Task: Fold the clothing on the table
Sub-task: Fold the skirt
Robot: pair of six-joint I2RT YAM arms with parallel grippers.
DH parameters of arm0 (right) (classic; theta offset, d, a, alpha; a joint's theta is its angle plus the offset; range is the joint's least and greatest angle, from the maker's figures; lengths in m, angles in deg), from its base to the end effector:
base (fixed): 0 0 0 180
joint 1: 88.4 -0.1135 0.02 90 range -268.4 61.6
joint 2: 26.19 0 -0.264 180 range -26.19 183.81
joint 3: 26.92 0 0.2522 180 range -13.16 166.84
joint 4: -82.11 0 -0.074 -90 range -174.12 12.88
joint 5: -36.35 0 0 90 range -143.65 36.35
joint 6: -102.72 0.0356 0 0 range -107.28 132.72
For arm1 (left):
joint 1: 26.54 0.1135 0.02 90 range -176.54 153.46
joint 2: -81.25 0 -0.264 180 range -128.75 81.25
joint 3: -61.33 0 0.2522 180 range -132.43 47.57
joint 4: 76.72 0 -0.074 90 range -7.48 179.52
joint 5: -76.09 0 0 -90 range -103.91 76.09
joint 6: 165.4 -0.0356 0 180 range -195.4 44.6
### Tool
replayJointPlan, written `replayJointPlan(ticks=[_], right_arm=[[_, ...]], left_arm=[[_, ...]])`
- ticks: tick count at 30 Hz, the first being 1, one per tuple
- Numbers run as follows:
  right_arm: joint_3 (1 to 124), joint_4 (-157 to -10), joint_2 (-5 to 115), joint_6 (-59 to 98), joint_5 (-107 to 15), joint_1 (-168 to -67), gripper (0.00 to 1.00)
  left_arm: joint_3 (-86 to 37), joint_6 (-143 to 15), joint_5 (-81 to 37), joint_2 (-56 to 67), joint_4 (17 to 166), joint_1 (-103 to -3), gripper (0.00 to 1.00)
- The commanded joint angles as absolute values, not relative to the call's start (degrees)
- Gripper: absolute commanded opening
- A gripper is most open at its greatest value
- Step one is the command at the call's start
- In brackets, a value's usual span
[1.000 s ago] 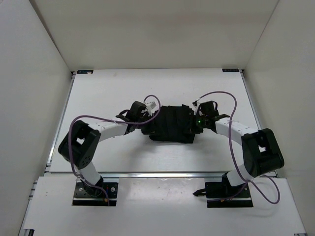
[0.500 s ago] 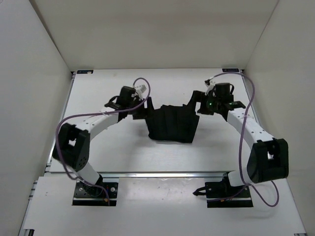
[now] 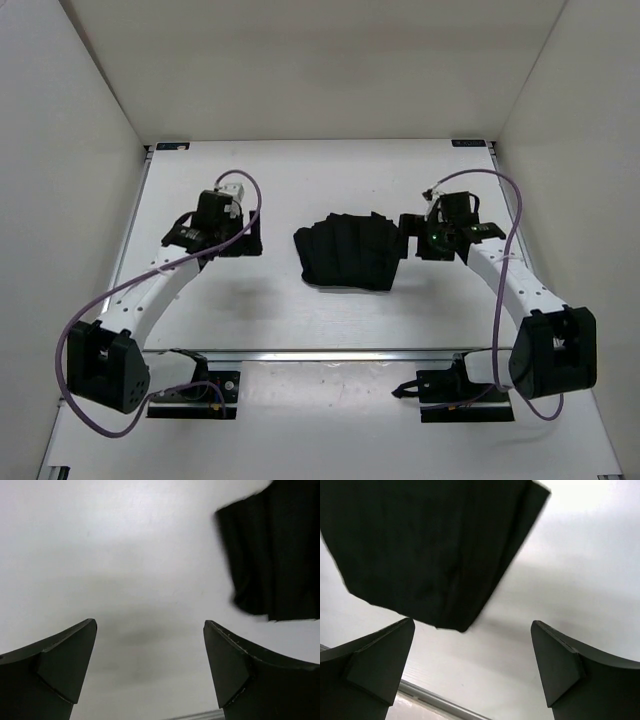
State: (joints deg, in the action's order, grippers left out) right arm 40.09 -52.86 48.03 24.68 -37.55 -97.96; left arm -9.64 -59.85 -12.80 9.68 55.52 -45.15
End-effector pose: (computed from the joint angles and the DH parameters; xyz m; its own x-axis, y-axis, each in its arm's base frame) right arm 0.2594 0.0537 0.2504 -0.8304 0.0620 -0.5536 -0.1584 0.9265 0.3414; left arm 0.2481 -0.0828 0.2794 -0.7646 -0.0254 -0.6440 0.1058 0.9807 -0.1642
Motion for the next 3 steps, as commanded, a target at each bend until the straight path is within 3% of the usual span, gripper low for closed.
replayJointPlan(ticks=[1,3], right_arm=[[37.9,-52.0,44.6,25.1,-39.0,-96.8,0.99],[37.3,-51.6,44.3,25.8,-39.1,-96.5,0.99]], left_arm=[[-5.2,-60.7,-10.1,14.8,51.3,-45.2,0.99],[-4.3,-60.5,-10.7,15.4,51.0,-45.3,0.99]])
